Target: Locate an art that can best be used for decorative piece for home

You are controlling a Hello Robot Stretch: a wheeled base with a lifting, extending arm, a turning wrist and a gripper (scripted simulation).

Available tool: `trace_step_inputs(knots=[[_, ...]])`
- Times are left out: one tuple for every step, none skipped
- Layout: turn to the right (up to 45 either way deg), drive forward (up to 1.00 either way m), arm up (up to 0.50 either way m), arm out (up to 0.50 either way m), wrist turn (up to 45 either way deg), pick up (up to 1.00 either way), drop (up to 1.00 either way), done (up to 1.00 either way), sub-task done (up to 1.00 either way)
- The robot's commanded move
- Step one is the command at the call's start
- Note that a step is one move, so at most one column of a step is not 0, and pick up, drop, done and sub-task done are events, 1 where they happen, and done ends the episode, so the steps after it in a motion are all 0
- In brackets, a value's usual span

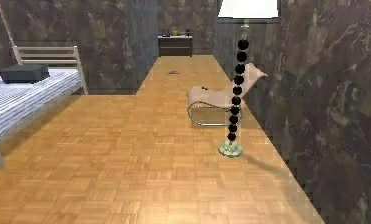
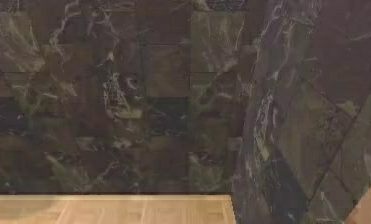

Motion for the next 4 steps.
trace_step_inputs(knots=[[30.0,0.00,0.00,0.00,0.0,0.00,0.00,0.00,0.00],[0.0,0.15,0.00,0.00,0.0,0.00,0.00,0.00,0.00],[-45.0,0.00,0.00,0.00,0.0,0.00,0.00,0.00,0.00],[-45.0,0.00,0.00,0.00,0.0,0.00,0.00,0.00,0.00]])
